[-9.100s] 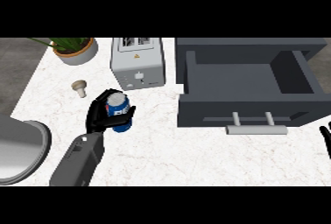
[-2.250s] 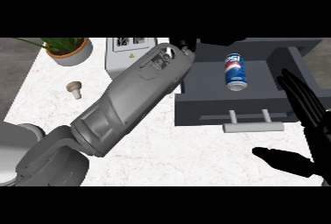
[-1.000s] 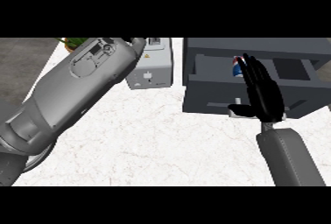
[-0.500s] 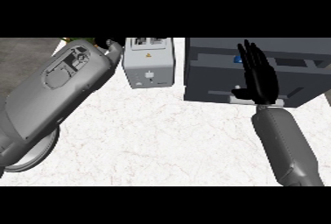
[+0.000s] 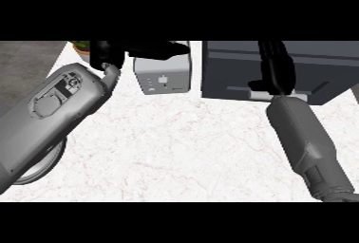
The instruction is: Pick up the can, place it into the drawer and close the drawer
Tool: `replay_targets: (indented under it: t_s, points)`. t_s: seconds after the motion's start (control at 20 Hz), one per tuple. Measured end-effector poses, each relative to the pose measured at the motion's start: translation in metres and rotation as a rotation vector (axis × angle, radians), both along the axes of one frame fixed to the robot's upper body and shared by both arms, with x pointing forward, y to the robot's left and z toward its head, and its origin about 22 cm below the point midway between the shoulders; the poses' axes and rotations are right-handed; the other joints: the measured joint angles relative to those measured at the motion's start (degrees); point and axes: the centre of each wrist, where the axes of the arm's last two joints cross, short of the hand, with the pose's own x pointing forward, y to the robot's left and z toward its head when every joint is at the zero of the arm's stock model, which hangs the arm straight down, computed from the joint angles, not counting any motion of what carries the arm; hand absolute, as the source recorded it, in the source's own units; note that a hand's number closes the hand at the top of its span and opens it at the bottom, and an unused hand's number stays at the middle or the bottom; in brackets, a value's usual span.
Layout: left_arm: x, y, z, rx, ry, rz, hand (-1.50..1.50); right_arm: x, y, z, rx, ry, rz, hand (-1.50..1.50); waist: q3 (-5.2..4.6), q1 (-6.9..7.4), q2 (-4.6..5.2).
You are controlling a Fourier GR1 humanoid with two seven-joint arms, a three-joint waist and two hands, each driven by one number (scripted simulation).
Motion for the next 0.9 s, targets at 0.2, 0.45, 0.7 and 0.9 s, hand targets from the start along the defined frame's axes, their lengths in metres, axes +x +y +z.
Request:
replay_targets:
  t_s: [0.2,0.45,0.7,0.9]
  points:
    - [-0.006,0.012,-0.007,0.005,-0.005,0.001,-1.5,0.007,0.007,0.001,0.015,-0.011,-0.024,-1.5,0.26,-0.11,0.16]
    - [-0.015,0.017,-0.015,0.008,-0.001,-0.012,-1.5,0.019,0.006,0.017,0.012,-0.007,-0.049,-1.5,0.27,0.55,0.41]
    - [-0.021,0.02,-0.022,0.012,-0.002,-0.021,-1.5,0.026,0.007,0.027,-0.006,0.014,-0.042,-1.5,0.35,0.57,0.89]
    - [-0.025,0.027,-0.029,0.015,-0.007,-0.026,-1.5,0.03,0.006,0.033,-0.006,0.042,-0.026,-1.5,0.44,0.67,1.22]
